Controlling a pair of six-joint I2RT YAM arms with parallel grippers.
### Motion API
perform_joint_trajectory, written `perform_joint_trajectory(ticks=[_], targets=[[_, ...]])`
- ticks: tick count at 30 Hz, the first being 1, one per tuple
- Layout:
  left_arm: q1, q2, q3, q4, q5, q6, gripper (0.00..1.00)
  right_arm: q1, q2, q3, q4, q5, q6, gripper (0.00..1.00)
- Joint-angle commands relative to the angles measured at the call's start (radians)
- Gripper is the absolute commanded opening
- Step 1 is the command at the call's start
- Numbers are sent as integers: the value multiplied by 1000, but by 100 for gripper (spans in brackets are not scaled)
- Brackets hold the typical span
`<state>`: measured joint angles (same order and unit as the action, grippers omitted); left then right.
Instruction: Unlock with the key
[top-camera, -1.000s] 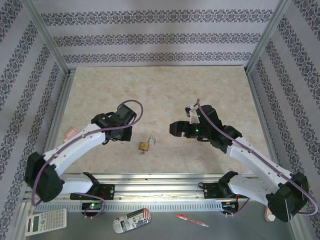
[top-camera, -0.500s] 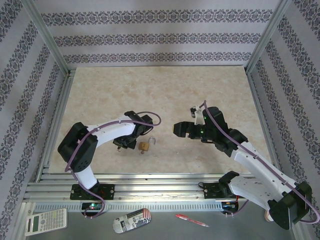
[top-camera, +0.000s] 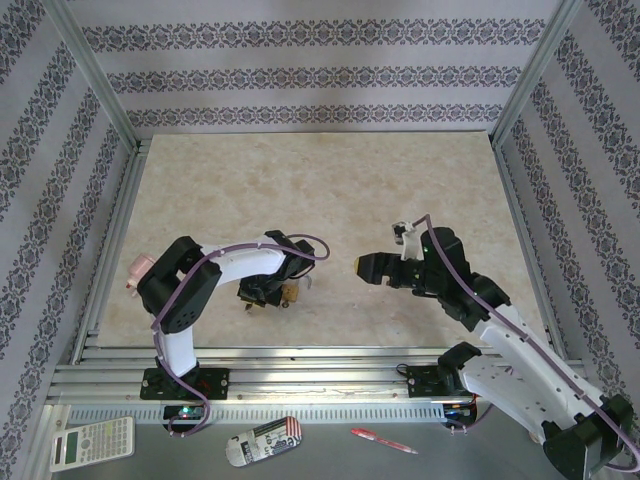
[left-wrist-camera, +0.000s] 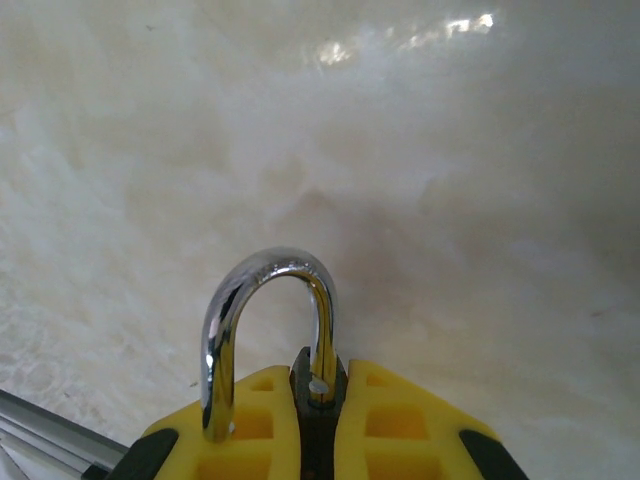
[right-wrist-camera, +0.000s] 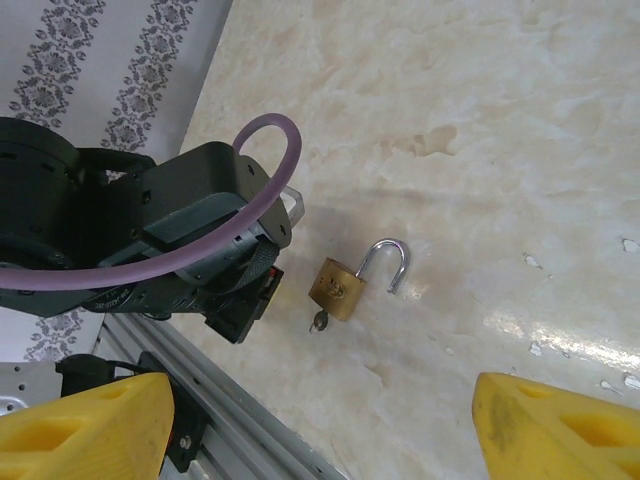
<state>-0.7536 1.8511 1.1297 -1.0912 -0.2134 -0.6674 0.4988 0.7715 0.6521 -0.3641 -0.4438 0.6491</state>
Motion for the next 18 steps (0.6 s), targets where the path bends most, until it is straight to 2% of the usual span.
perform_joint_trajectory(ticks=[1, 5, 7, 10, 13, 18], targets=[[-15, 24, -7, 21, 3, -14, 0, -13, -38, -26, -10, -21, 12, 78], [-15, 39, -4, 41, -2, -10, 0, -16, -73, -40, -13, -13, 24, 78], [-15, 44, 3, 48, 2, -4, 9, -16, -85, -47, -13, -12, 30, 78], [-16, 32, 20, 55, 14, 2, 28, -17, -94, -58, -10, -13, 38, 78], [-16, 18, 39, 56, 20, 6, 41, -17, -95, -61, -7, -17, 44, 78], [-16, -21, 61, 59, 34, 8, 44, -19, -92, -63, 4, -16, 50, 79]])
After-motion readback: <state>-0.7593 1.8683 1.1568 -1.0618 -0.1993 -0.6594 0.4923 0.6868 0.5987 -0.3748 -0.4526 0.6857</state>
